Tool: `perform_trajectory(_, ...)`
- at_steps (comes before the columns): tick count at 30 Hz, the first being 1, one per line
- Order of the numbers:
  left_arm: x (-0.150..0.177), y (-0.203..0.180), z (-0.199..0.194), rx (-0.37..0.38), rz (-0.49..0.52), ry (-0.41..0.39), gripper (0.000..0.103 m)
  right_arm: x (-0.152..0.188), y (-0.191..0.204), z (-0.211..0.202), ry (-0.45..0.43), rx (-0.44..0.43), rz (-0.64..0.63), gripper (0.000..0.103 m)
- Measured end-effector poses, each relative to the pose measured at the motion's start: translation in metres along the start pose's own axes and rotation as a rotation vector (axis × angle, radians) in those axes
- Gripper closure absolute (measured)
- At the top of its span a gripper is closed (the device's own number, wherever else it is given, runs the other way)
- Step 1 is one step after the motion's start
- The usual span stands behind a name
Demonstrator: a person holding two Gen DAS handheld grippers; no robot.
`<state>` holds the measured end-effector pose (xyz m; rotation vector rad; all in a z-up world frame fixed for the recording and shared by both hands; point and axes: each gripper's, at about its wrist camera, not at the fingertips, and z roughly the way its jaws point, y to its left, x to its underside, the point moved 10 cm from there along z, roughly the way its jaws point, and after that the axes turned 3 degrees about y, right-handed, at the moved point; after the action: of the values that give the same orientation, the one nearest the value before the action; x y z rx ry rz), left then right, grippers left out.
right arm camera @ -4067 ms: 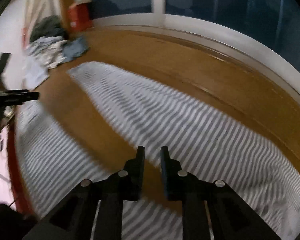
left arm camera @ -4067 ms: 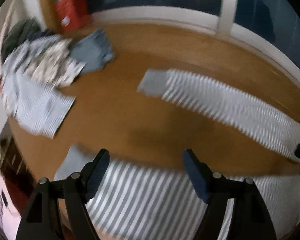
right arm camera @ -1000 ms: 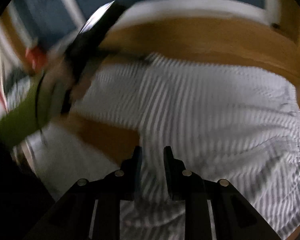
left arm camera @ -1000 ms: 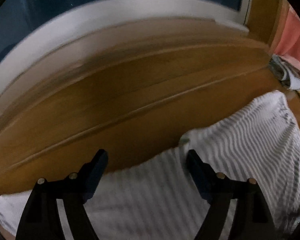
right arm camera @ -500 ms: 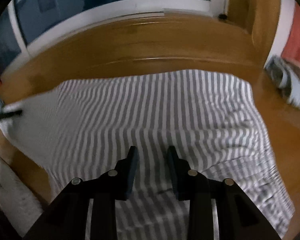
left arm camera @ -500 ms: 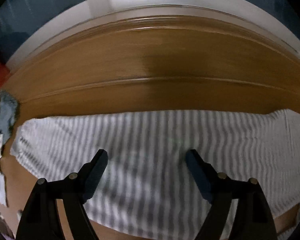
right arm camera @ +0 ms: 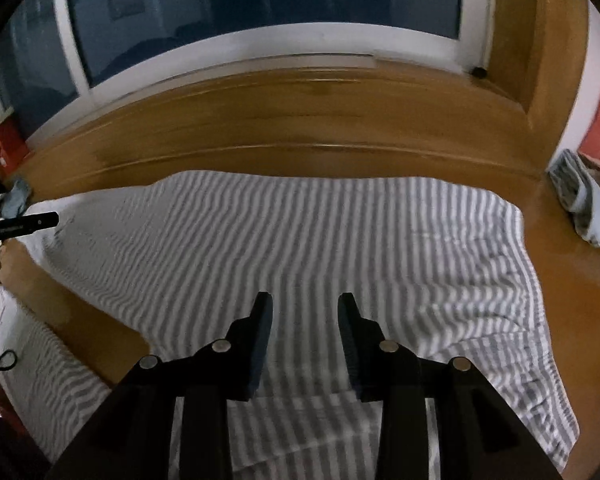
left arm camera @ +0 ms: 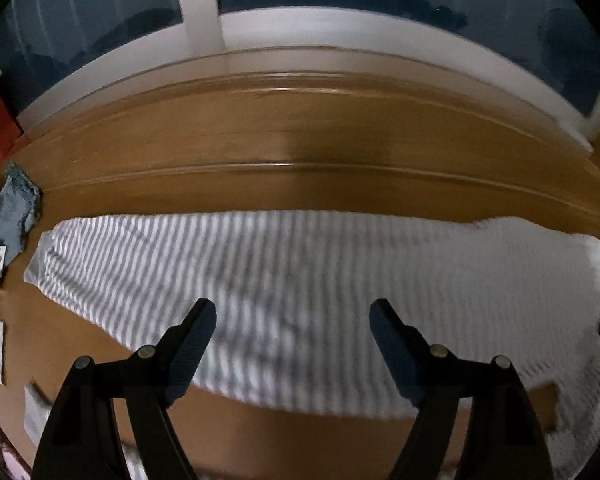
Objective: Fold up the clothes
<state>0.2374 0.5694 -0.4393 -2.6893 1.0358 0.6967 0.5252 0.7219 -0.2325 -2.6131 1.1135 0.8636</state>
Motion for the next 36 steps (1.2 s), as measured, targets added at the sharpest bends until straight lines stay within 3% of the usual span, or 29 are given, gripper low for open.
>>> perform_trajectory(7, 0.052, -0.034, -0.026, 0.041, 0.079, -0.03, 0.024, 0.007, -0.008, -0.007, -0.029, -0.046, 0.048, 0.069)
perform_trajectory(12, 0.108, -0.063, -0.049, 0.073, 0.144, 0.001, 0.024, 0.019, -0.021, -0.009, -0.039, -0.062, 0.085, 0.069)
perform_trajectory(17, 0.146, -0.09, -0.055, 0.104, 0.226, 0.018, 0.024, 0.04, -0.038, -0.024, -0.044, -0.023, 0.109, 0.066)
perform_trajectory(24, 0.187, -0.123, -0.061, 0.195, 0.25, 0.028, 0.024, 0.082, -0.066, -0.056, -0.002, 0.019, 0.202, 0.065)
perform_trajectory(33, 0.217, -0.171, -0.077, 0.18, 0.348, 0.02, 0.024, 0.119, -0.13, -0.079, 0.048, 0.154, 0.287, 0.065)
perform_trajectory(36, 0.217, -0.201, -0.085, 0.192, 0.366, -0.002, 0.024, 0.129, -0.156, -0.076, 0.08, 0.145, 0.363, 0.065)
